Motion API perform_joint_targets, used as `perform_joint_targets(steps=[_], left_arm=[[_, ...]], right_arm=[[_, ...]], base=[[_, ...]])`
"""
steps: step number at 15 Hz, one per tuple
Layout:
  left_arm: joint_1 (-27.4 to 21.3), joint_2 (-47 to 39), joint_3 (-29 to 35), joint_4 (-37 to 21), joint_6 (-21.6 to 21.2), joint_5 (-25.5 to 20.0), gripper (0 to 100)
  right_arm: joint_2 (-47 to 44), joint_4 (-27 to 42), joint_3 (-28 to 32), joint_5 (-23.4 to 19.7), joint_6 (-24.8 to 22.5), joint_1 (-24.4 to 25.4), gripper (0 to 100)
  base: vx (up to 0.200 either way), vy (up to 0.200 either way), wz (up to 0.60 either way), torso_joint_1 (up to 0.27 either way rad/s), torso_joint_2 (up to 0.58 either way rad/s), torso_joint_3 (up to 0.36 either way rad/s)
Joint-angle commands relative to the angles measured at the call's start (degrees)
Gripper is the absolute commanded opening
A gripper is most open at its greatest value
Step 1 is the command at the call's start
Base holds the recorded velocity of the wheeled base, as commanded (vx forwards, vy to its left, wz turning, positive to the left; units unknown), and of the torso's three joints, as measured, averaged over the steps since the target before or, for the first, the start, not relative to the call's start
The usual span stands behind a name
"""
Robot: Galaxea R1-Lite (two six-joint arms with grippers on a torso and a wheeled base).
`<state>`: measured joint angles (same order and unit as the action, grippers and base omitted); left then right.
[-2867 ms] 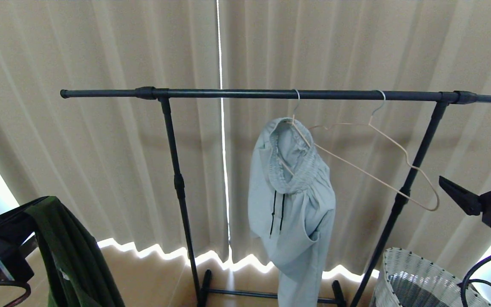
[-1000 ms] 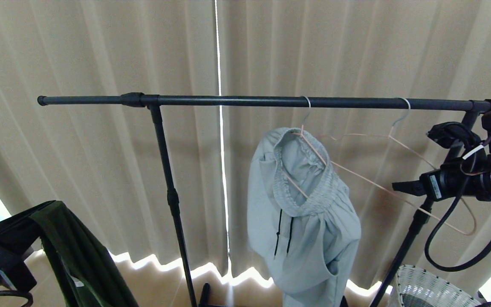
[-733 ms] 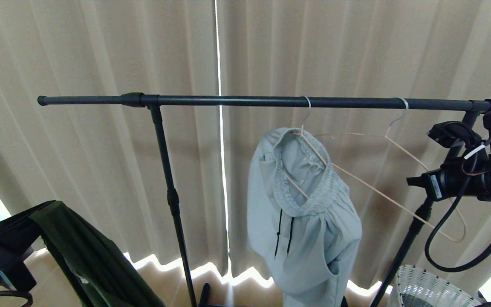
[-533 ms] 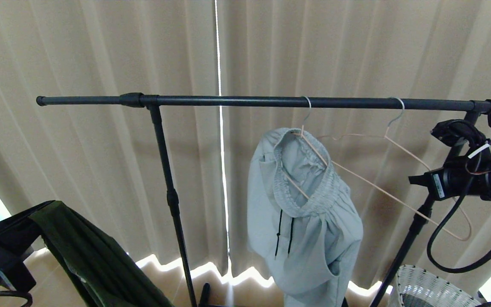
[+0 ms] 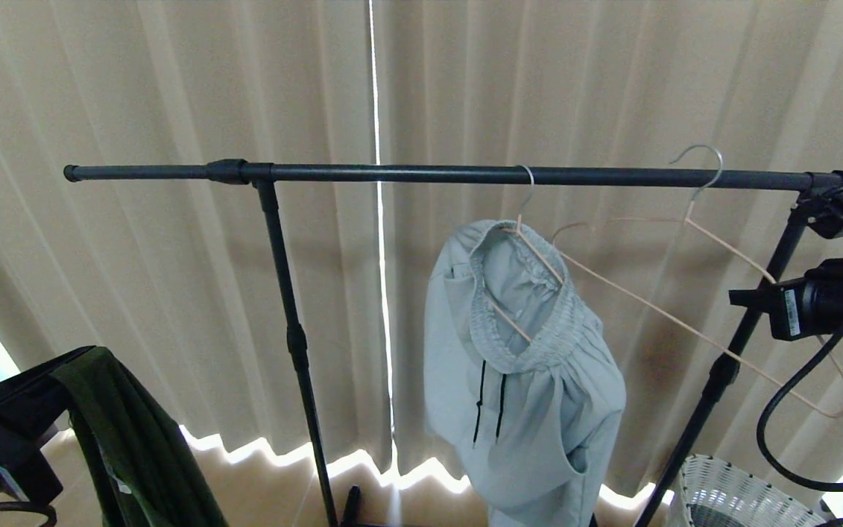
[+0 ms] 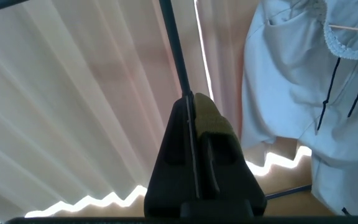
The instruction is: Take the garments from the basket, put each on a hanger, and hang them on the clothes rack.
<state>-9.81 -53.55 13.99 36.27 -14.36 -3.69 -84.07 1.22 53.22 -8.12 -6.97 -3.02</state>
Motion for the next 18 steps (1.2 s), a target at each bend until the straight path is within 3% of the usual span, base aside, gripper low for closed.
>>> perform_joint_targets(steps=[1,6,18], left_arm=[[0.0,-0.1,-0.1,0.0,-0.1,0.0,0],[0.1,-0.1,-0.4,0.0,-1.5,0.0,0],[0.1,-0.1,-0.6,0.0,-1.6,0.0,0]], right_arm=[[5.2,-2.5,-3.3,0.0,0.2,0.0,0],[11.6,-4.9,-8.8,-0.1,0.0,0.0,0],[19.0,-4.8,-16.7,0.4,-0.1,0.0,0]], base=[[0.0,0.0,0.0,0.0,0.0,0.0],[0.0,0.0,0.0,0.0,0.0,0.0],[-0.2,0.0,0.0,0.002,0.0,0.002]])
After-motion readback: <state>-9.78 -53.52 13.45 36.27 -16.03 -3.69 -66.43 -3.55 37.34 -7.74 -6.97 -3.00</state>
